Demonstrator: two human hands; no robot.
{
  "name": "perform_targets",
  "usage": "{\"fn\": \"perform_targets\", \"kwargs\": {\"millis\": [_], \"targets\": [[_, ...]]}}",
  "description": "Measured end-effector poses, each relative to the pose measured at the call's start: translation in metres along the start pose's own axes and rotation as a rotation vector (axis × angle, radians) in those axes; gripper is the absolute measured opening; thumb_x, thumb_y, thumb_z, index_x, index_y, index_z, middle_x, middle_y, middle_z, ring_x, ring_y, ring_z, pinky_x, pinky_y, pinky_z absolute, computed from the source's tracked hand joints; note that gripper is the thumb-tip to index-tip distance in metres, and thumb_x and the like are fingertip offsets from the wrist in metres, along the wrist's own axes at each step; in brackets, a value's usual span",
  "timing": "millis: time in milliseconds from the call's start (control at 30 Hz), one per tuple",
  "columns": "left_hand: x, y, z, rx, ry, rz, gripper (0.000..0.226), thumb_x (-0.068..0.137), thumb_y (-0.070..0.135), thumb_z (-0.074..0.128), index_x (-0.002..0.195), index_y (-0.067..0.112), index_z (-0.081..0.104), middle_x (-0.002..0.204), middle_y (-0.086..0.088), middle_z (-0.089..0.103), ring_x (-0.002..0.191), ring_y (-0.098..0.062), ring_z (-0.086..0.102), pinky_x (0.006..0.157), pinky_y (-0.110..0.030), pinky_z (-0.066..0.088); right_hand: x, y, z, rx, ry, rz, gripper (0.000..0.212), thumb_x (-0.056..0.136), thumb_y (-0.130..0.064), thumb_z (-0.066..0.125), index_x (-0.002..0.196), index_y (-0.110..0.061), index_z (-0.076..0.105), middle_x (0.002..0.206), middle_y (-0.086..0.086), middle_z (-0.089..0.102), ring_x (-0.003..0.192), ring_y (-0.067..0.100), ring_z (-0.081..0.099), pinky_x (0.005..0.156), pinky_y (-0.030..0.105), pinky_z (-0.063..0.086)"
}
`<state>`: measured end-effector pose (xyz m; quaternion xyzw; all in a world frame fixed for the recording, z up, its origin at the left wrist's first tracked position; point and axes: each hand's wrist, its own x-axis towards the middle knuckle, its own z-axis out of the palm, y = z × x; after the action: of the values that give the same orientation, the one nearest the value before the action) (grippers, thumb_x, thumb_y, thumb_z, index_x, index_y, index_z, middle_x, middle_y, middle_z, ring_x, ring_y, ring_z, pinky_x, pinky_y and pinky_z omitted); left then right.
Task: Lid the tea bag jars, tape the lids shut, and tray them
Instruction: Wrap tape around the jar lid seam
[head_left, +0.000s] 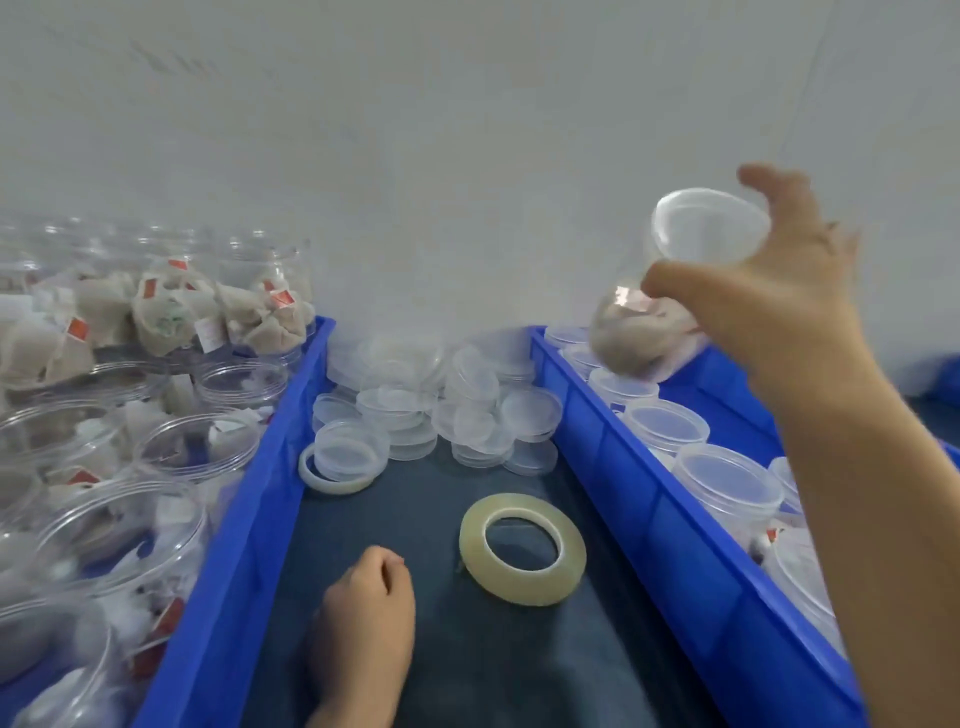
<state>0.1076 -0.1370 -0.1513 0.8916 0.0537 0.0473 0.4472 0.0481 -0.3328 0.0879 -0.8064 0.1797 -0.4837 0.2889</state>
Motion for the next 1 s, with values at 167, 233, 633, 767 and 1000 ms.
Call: {"fn": "perform_targets", "kwargs": {"millis": [167, 233, 633, 767, 1000], "targets": [[-0.003, 0.0, -0.002, 0.005, -0.01, 0.045, 0.021, 0.094, 0.031, 0.039, 0.083, 0.026, 0.057, 0.088, 0.006, 0.065, 0.08, -0.024, 0.057, 0.066, -0.031, 0.043, 0.032, 0.06, 0.003, -0.346, 0.024, 0.14, 0.068, 0.067, -0.031, 0.074, 0.128, -0.029, 0.044, 0.13, 0.017, 0.026, 0.113, 0.042, 0.04, 0.093, 0.036, 0.037], [-0.004, 0.001, -0.003, 0.006, -0.015, 0.047, 0.021, 0.094, 0.031, 0.04, 0.084, 0.026, 0.057, 0.087, 0.007, 0.065, 0.081, -0.024, 0.056, 0.065, -0.031, 0.042, 0.034, 0.087, 0.0, -0.401, 0.013, 0.19, 0.064, 0.071, -0.03, 0.074, 0.128, -0.027, 0.046, 0.13, 0.018, 0.027, 0.114, 0.044, 0.038, 0.091, 0.042, 0.04], [-0.003, 0.0, -0.003, 0.035, -0.032, 0.053, 0.023, 0.094, 0.03, 0.038, 0.08, 0.025, 0.056, 0.084, 0.006, 0.062, 0.079, -0.024, 0.055, 0.064, -0.031, 0.042, 0.011, 0.179, -0.009, -0.701, -0.271, 0.383, 0.016, 0.083, -0.007, 0.045, 0.079, -0.001, 0.06, 0.084, 0.018, 0.064, 0.07, 0.031, 0.052, 0.061, 0.033, 0.04], [-0.002, 0.001, 0.001, 0.06, -0.027, 0.065, 0.022, 0.094, 0.03, 0.039, 0.081, 0.026, 0.056, 0.086, 0.003, 0.064, 0.081, -0.026, 0.054, 0.066, -0.031, 0.041, 0.009, 0.18, -0.011, -0.739, -0.31, 0.426, 0.017, 0.081, -0.005, 0.044, 0.078, -0.002, 0.06, 0.088, 0.015, 0.056, 0.078, 0.031, 0.047, 0.064, 0.033, 0.038], [-0.013, 0.019, -0.012, 0.059, -0.053, 0.101, 0.024, 0.096, 0.032, 0.037, 0.091, 0.023, 0.058, 0.096, -0.001, 0.066, 0.085, -0.027, 0.055, 0.073, -0.032, 0.045, 0.003, 0.13, 0.016, -0.72, -0.361, 0.216, 0.018, 0.087, -0.016, 0.046, 0.082, -0.006, 0.059, 0.107, 0.012, 0.047, 0.088, 0.03, 0.038, 0.073, 0.037, 0.036]]}}
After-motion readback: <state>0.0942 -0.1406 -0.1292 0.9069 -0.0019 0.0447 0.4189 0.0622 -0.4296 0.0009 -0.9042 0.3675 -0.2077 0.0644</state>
